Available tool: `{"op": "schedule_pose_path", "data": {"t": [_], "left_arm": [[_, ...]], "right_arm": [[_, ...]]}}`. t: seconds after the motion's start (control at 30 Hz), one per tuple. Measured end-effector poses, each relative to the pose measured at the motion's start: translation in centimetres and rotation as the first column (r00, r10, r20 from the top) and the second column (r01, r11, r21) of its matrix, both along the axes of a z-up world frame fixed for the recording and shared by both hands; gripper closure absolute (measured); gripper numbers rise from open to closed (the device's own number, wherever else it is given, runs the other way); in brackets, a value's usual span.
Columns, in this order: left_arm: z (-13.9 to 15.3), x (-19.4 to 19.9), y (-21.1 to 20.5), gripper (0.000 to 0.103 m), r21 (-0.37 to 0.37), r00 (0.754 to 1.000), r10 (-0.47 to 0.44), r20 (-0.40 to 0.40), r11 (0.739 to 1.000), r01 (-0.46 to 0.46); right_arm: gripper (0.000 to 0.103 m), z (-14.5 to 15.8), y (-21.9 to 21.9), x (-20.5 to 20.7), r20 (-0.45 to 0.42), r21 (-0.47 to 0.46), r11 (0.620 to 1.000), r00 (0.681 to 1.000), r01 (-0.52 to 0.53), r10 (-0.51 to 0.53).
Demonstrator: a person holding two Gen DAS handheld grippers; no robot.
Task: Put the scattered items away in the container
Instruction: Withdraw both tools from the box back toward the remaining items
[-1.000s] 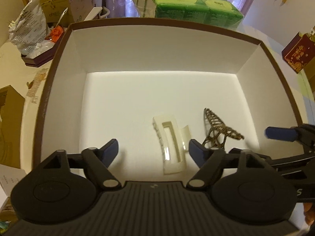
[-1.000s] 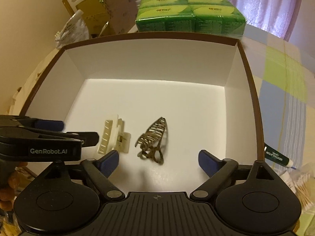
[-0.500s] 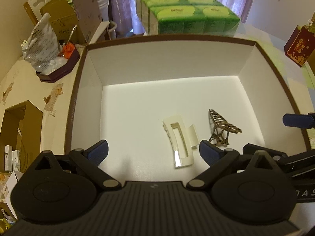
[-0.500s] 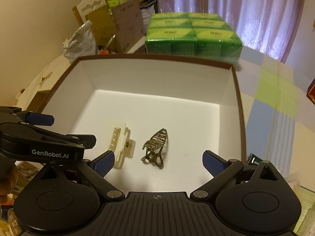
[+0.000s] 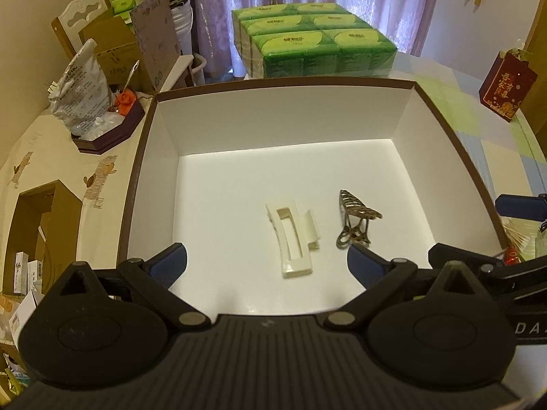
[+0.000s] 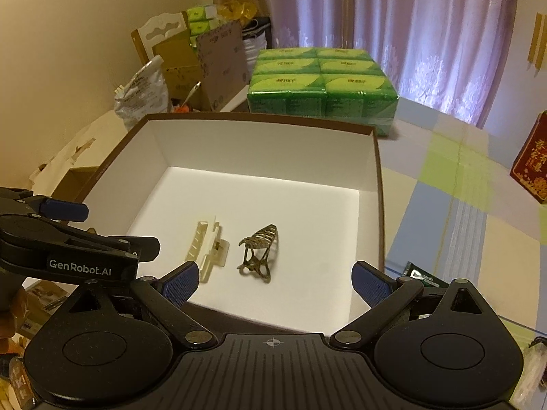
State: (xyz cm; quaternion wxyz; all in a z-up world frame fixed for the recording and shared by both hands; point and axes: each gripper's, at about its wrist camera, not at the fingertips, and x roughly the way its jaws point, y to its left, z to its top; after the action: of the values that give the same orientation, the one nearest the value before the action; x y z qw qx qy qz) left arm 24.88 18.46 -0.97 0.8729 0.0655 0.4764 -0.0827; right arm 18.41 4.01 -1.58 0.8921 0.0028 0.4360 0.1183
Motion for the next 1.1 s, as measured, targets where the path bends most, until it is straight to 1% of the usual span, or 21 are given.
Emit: {"op": "schedule_pose_path", "data": {"t": [0.47, 0.8, 1.1], "left_arm": [[1.3, -5.2, -0.5, 0.004, 0.008, 0.998, 0.06, 0.025, 0.998, -0.06], [1.3, -8.7, -1.3, 0.004, 0.011, 0.995, 0.097, 0.011, 0.995, -0.097], [0.7, -11.5, -2.7, 0.004, 0.016, 0.992, 0.124, -0.005, 0.992, -0.124]], "right_arm": [[0.002, 0.8, -1.5, -4.3, 0.027, 0.025, 0.998, 0.998, -0.064, 0.063], [0.002, 0.7, -2.6, -6.9, 0.016, 0.041, 0.993, 0.994, -0.106, 0.106], [0.002, 0.0, -4.3, -9.0, -0.009, 0.043, 0.99, 0.991, -0.132, 0.132]]}}
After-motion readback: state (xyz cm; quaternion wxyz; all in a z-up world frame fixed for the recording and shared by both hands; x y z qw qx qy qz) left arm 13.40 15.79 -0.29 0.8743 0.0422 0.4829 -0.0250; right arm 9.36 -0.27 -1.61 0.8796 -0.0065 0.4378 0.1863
